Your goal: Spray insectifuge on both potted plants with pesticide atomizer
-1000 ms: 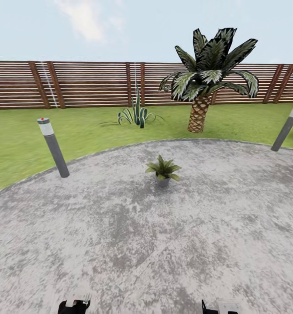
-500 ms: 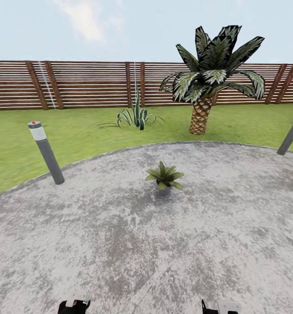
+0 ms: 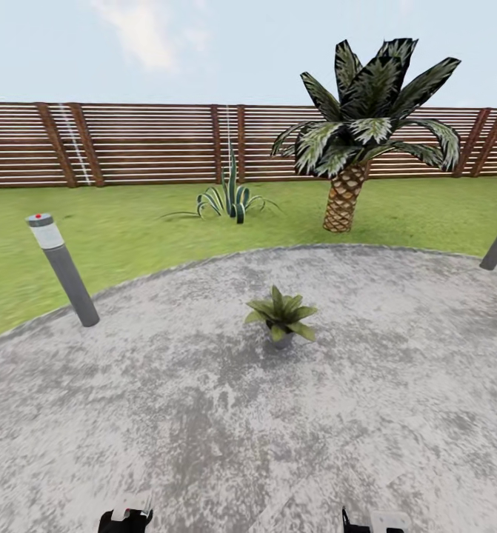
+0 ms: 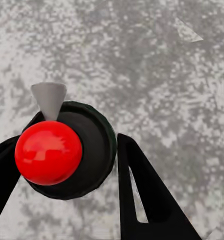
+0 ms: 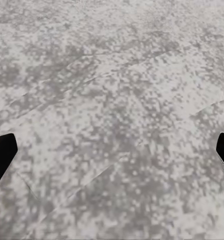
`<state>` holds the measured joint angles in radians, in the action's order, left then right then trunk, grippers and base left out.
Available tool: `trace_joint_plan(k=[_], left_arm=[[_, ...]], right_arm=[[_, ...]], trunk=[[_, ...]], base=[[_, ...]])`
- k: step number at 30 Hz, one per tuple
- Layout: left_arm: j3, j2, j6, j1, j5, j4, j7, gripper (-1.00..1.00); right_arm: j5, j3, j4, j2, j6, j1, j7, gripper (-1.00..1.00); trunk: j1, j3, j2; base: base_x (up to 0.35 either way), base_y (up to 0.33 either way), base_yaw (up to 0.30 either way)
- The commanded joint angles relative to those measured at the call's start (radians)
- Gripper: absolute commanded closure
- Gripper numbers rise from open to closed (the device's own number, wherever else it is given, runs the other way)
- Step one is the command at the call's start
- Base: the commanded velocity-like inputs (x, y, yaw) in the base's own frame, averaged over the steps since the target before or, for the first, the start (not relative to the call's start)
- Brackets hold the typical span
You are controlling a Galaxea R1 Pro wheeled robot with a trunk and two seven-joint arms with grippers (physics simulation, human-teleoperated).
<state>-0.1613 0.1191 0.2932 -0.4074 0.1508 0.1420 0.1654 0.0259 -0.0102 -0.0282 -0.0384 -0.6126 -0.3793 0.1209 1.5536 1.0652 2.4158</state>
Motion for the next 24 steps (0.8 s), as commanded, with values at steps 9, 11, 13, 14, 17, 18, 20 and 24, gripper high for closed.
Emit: trace_joint_plan(k=[9,11,13,14,17,18,20,24], left_arm=[[-0.007,0.001,0.003,-0.001,0.012,-0.001,0.003,1.00],[-0.007,0.001,0.003,0.000,0.012,-0.001,0.003,1.00],[-0.007,0.001,0.003,-0.001,0.012,-0.001,0.003,1.00],[-0.007,0.001,0.003,-0.001,0.012,-0.001,0.003,1.00],[-0.007,0.001,0.003,-0.001,0.012,-0.001,0.003,1.00],[-0.007,0.001,0.003,-0.001,0.012,-0.001,0.003,1.00],[-0.007,0.001,0.003,-0.001,0.012,-0.001,0.003,1.00],[-0.007,0.001,0.003,-0.001,0.012,-0.001,0.003,1.00]], right_arm=[[0.003,-0.001,0.001,0.000,-0.003,-0.001,0.003,-1.00],[0.003,-0.001,0.001,0.000,-0.003,0.000,0.003,-1.00],[0.003,-0.001,0.001,0.000,-0.003,0.000,0.004,-1.00],[0.003,-0.001,0.001,0.000,-0.003,0.000,0.003,-1.00],[0.003,-0.001,0.001,0.000,-0.003,-0.001,0.003,-1.00],[0.003,-0.001,0.001,0.000,-0.003,-0.001,0.004,-1.00],[0.003,-0.001,0.001,0.000,-0.003,0.000,0.003,-1.00],[0.003,-0.001,0.001,0.000,-0.003,-0.001,0.003,-1.00]], trunk=[[0.000,0.001,0.000],[0.000,0.001,0.000],[0.000,0.001,0.000],[0.000,0.001,0.000],[0.000,0.001,0.000],[0.000,0.001,0.000],[0.000,0.001,0.000],[0.000,0.001,0.000]], base=[[0.340,0.000,-0.252],[0.340,0.000,-0.288],[0.340,0.000,-0.288],[0.340,0.000,-0.288],[0.340,0.000,-0.287],[0.340,0.000,-0.283],[0.340,0.000,-0.275],[0.340,0.000,-0.260]])
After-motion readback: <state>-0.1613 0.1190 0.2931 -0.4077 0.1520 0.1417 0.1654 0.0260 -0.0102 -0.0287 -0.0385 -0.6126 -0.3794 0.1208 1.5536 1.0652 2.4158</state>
